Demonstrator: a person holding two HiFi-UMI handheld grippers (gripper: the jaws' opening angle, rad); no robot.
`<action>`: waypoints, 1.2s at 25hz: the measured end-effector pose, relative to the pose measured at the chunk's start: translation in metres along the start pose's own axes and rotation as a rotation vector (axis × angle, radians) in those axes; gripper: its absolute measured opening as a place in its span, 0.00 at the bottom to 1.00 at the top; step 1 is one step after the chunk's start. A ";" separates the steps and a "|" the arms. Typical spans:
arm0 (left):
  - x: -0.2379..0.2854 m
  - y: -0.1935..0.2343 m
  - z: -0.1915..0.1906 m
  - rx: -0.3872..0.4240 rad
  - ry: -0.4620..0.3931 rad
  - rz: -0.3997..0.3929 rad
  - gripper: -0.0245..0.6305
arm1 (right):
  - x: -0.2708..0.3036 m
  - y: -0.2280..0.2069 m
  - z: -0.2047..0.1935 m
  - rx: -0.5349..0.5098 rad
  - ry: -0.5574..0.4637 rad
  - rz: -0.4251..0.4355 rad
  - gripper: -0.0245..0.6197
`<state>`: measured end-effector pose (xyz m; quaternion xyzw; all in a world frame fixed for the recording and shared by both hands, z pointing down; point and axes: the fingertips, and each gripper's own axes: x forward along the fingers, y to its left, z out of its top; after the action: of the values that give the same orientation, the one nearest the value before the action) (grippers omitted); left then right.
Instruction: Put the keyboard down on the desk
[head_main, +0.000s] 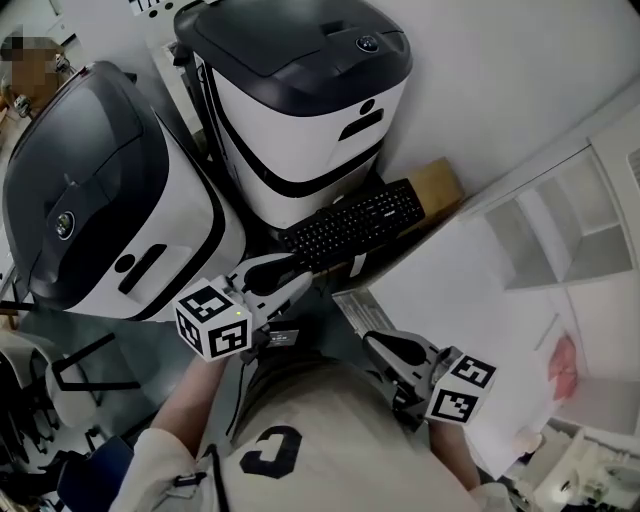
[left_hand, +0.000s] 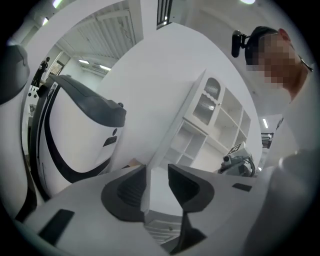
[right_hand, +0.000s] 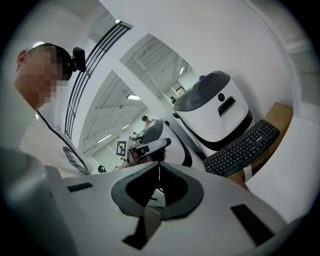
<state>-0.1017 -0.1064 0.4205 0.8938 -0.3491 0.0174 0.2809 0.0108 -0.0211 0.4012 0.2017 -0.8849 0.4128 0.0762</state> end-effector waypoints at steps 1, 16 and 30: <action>0.000 0.009 -0.003 -0.015 0.013 0.000 0.27 | 0.007 0.001 0.001 0.000 0.008 0.001 0.07; 0.025 0.141 -0.122 -0.308 0.307 0.134 0.65 | 0.034 -0.014 0.014 0.021 0.059 -0.013 0.07; 0.067 0.209 -0.207 -0.660 0.328 0.267 0.65 | 0.019 -0.045 0.007 0.103 0.170 0.034 0.08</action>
<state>-0.1493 -0.1661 0.7125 0.6875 -0.3997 0.0830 0.6006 0.0125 -0.0584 0.4338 0.1547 -0.8560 0.4748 0.1338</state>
